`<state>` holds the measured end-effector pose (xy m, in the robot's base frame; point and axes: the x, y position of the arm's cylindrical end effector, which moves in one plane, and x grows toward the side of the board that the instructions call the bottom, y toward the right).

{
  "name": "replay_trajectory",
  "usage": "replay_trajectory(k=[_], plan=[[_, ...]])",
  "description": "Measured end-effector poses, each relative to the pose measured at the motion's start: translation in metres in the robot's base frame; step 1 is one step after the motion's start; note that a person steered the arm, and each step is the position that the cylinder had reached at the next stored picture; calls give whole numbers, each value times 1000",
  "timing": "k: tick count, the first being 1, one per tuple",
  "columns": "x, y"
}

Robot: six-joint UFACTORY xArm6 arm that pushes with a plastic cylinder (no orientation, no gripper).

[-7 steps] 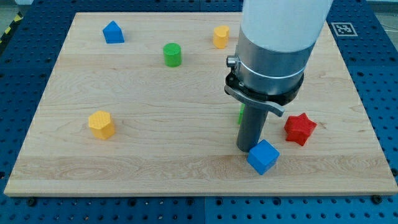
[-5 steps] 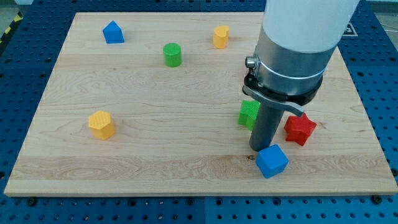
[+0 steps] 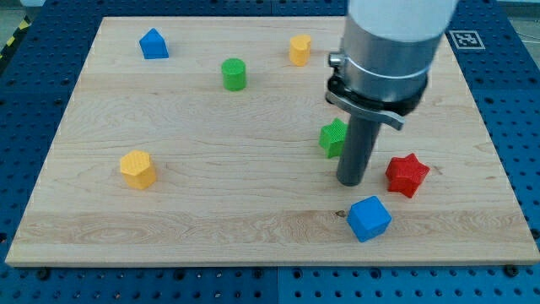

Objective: Move red star diagonally right above blue cube

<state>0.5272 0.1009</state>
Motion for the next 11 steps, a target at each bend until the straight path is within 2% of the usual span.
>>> replay_trajectory(k=[2, 4, 5, 6, 7, 10, 11], plan=[[2, 64], [37, 77], [38, 115], [29, 111], [26, 73], [20, 99], [4, 85]])
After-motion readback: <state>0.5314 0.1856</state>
